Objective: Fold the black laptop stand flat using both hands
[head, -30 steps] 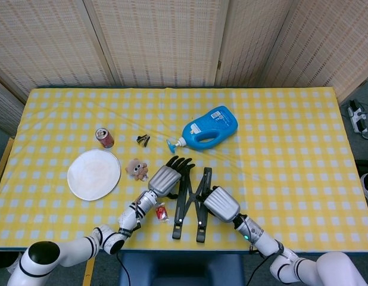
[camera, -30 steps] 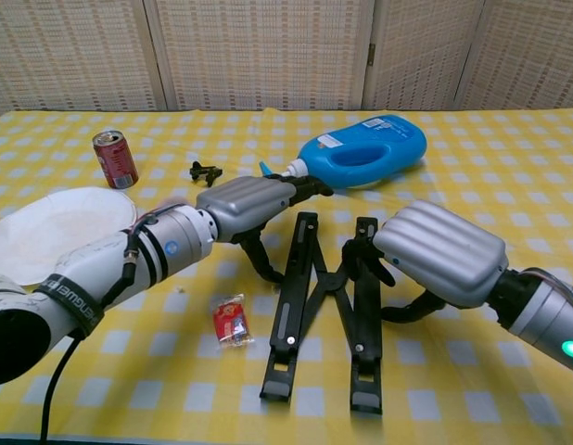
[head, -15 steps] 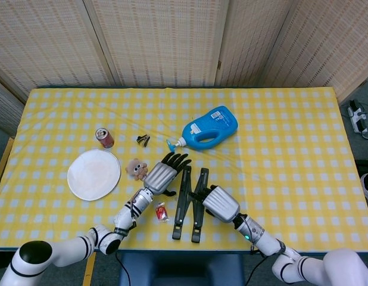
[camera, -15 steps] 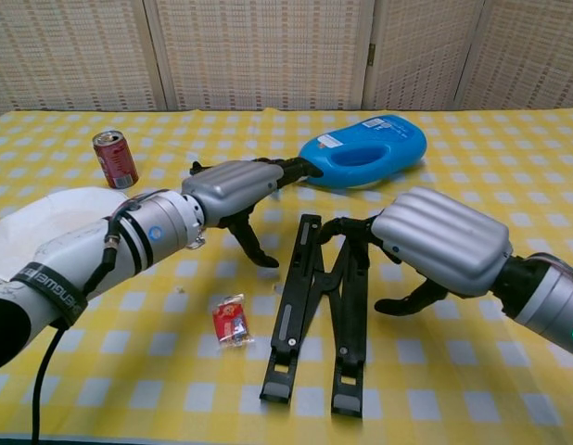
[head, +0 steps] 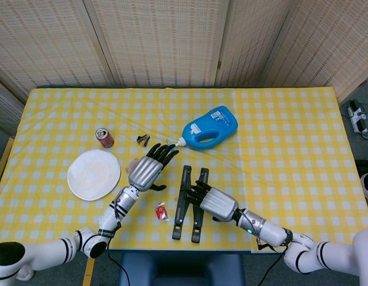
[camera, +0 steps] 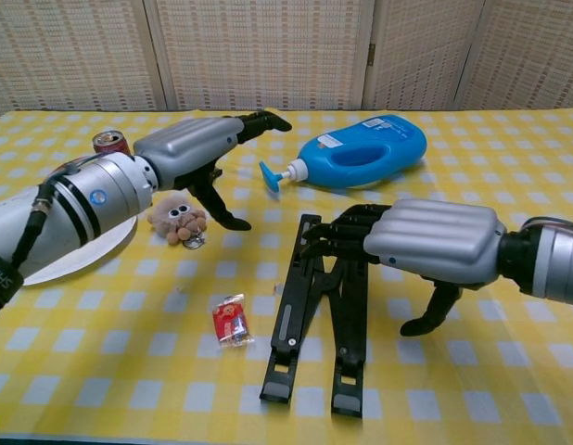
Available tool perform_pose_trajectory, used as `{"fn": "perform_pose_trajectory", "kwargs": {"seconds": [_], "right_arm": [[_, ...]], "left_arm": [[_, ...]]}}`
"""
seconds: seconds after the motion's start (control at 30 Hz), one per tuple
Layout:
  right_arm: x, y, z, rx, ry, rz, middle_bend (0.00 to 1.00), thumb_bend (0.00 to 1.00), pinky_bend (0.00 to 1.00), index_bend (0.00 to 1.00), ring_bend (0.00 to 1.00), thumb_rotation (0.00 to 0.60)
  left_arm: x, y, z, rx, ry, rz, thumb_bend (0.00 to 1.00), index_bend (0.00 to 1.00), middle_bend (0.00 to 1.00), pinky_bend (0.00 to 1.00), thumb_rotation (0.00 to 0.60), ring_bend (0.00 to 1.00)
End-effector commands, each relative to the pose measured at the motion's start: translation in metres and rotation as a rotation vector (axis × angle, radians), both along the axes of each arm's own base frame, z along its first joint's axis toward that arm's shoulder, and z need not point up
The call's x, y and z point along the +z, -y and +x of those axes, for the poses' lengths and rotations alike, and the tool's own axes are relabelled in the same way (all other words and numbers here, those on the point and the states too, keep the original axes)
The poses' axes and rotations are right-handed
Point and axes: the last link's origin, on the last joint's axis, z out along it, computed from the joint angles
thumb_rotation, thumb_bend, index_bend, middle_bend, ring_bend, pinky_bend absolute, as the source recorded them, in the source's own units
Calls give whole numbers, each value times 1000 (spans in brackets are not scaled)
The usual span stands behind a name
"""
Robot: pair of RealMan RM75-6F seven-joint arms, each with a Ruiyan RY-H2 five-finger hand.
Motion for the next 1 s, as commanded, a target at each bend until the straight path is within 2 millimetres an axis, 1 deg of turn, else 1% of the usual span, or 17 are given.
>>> {"fn": "perform_pose_trajectory", "kwargs": {"seconds": [0.03, 0.23, 0.63, 1.0], "right_arm": [[2, 10, 13, 40, -40, 6, 0, 195, 17, 0, 46, 600], [-6, 18, 21, 113, -148, 19, 0, 196, 12, 0, 41, 600], [-23, 29, 33, 162, -250, 37, 1, 195, 12, 0, 39, 600], [-33, 35, 45, 181, -301, 48, 70, 196, 20, 0, 51, 600]], "left_arm": [[1, 1, -3, 8, -1, 1, 113, 0, 0, 0, 600, 0], [3, 1, -8, 26, 0, 0, 113, 0, 0, 0, 600, 0], [6, -3, -16, 54, 7, 6, 112, 0, 0, 0, 600, 0], [7, -4, -23, 69, 19, 8, 113, 0, 0, 0, 600, 0]]}}
